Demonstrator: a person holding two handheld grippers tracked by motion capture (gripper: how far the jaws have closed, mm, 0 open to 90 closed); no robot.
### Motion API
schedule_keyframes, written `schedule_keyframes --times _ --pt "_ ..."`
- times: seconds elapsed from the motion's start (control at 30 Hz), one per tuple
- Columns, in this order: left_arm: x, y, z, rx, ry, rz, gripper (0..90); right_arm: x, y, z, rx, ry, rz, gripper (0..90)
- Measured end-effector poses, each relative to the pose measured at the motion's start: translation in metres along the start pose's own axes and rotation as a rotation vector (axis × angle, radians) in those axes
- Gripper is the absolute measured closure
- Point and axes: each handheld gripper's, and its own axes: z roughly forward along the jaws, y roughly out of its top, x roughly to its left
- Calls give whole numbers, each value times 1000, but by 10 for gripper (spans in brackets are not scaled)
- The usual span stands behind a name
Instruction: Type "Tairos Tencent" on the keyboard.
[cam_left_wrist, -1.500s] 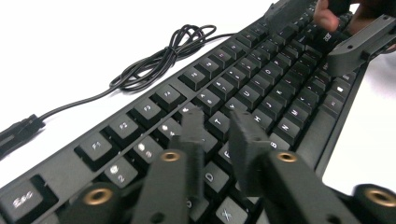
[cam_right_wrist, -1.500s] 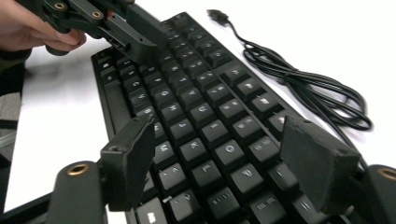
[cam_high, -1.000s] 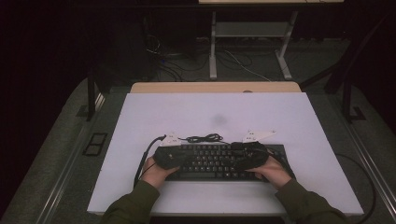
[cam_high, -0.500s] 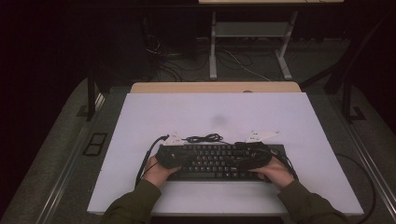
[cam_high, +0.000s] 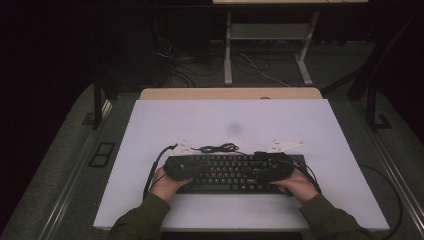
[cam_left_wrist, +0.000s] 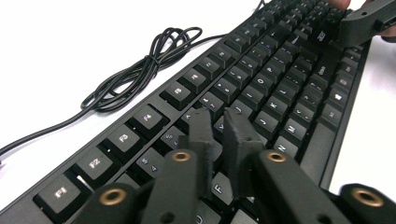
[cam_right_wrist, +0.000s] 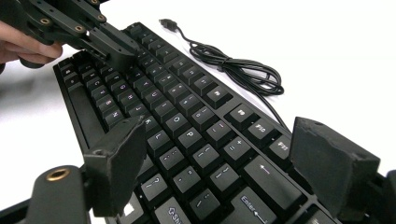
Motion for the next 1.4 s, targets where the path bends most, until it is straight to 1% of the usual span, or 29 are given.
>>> schedule_keyframes --times 0.03,0.1,0.17,0.3,0.4,0.5,0.6,0.63,0.73,0.83,0.9,0.97,1.1,1.13,1.17,1.23,1.4 --pt "0 0 -1 -7 -5 -1 757 0 0 -2 0 -4 0 183" --pt "-1 0 -4 -2 -13 -5 706 -1 -1 -6 -3 -15 2 183" --pt "-2 -1 -6 -6 -9 4 660 -2 -2 -10 -12 -22 5 175" --pt "-3 -1 -14 -23 -12 7 555 -4 -6 -18 -37 -34 15 175" --pt "-5 -2 -19 -32 -16 8 468 -5 -12 -24 -40 -36 16 174" --pt "-5 -3 -23 -37 -17 10 412 -7 -17 -29 -36 -42 18 173" --pt "-6 -6 -27 -48 -11 16 360 -7 -20 -34 -54 -49 21 166" --pt "-6 -7 -29 -50 -9 20 349 -8 -22 -35 -55 -50 24 166" --pt "-6 -10 -34 -64 -1 17 304 -9 -26 -40 -60 -63 27 166" --pt "-6 -14 -40 -71 7 16 261 -10 -31 -46 -64 -66 26 164" --pt "-6 -17 -43 -78 8 11 233 -11 -34 -49 -66 -63 24 147" --pt "-6 -20 -46 -81 13 6 213 -11 -36 -53 -61 -65 13 147" --pt "-6 -25 -50 -82 18 5 175 -13 -41 -59 -63 -64 11 147" --pt "-6 -26 -50 -86 20 -3 168 -13 -42 -60 -65 -65 5 147" --pt "-6 -28 -51 -87 23 0 157 -13 -43 -61 -66 -66 5 147" --pt "-5 -30 -53 -91 31 -10 142 -14 -45 -63 -67 -64 1 142" --pt "-2 -35 -56 -106 51 -14 108 -17 -50 -69 -66 -71 -8 142"
